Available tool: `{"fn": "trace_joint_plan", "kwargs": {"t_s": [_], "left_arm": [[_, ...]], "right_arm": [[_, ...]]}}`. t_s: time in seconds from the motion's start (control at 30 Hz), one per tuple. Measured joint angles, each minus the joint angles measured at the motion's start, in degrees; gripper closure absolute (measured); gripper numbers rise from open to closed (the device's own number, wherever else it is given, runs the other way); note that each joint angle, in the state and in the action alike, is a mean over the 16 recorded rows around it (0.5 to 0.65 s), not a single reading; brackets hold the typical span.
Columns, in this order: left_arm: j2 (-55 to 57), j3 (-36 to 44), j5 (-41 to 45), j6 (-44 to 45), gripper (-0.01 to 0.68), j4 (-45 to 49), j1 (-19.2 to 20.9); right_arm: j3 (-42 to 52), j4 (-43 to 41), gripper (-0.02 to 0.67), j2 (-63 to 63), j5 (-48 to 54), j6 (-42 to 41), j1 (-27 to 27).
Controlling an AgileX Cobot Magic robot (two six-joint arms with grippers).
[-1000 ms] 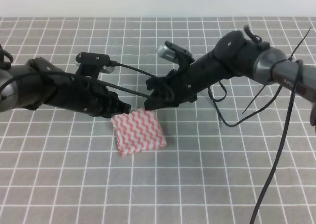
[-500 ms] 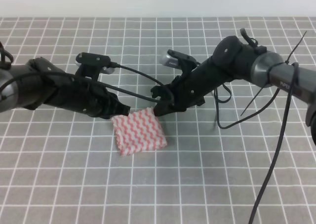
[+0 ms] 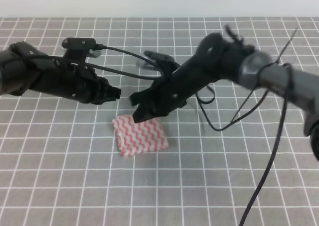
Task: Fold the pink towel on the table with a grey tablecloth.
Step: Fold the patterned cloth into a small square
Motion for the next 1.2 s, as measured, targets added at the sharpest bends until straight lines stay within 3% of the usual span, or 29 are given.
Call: {"fn": "trace_joint_plan", "kwargs": {"t_s": [0.4,0.77,1.2], "left_arm": [[-0.04,-0.89,3.68,-0.42,0.673,0.35,0.74],[-0.06,-0.89,4.8,-0.14,0.674,-0.44,0.68],[1.32,-0.89,5.83,1.7,0.674,-2.18,-2.47]], "right_arm": [[-0.85,-7.8,0.664,1.91,-2.43,7.07,0.98],[-2.18,-8.47,0.664,1.21,-1.4,10.77,-0.06],[-5.77,-12.68,0.664,-0.45,3.69,11.65,-3.09]]}}
